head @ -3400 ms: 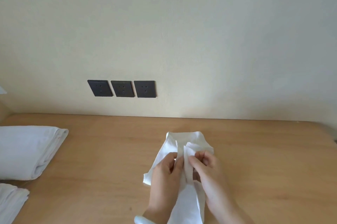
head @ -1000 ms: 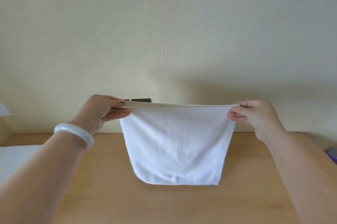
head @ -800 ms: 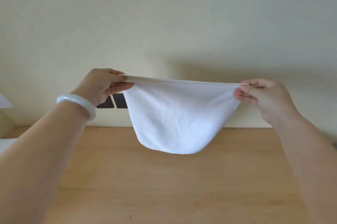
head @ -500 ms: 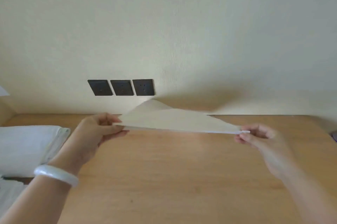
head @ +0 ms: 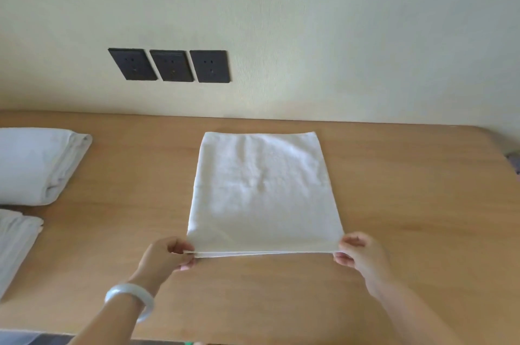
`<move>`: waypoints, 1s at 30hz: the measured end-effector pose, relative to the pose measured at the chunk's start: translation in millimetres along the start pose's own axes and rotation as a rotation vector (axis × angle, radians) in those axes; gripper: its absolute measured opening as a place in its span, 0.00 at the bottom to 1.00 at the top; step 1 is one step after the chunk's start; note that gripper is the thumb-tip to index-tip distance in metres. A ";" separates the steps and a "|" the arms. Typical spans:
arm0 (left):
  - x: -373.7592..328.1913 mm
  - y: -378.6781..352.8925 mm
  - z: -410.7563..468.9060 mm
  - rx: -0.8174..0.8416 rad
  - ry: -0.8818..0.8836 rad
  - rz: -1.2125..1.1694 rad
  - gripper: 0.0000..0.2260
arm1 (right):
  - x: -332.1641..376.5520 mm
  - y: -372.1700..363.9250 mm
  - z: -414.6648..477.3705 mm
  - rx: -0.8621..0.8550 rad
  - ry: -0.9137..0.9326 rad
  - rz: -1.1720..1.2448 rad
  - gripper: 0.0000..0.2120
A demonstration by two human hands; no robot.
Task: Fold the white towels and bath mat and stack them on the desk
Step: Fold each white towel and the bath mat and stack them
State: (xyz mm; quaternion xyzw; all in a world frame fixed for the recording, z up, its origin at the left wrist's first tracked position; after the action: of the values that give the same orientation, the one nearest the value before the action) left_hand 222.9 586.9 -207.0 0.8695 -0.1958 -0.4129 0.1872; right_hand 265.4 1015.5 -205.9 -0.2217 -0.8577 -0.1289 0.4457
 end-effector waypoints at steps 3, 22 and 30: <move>6.7 2.8 -0.8 -0.019 0.001 0.014 0.08 | 5.2 0.9 -9.8 0.023 0.061 -0.109 0.02; -62.7 -103.3 4.4 -0.327 -0.594 1.038 0.27 | -26.8 -182.9 -24.9 0.305 0.900 -1.105 0.26; -4.6 -43.9 17.8 -0.475 -0.419 0.982 0.28 | -37.1 -81.7 18.7 0.002 0.739 -1.206 0.33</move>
State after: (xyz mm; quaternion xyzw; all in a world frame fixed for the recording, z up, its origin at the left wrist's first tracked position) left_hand 214.4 623.7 -235.9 0.5109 -0.5107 -0.4735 0.5039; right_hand 230.5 942.5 -249.0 0.3508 -0.6236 -0.4193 0.5589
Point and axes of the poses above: each hand's wrist, its own z-axis towards the middle knuckle, its own y-axis out of the back of the hand, x = y × z, the point moved 6 cm from there along z, towards the middle knuckle, and after that the axes turned 14 degrees about z, right-handed, at the moved point
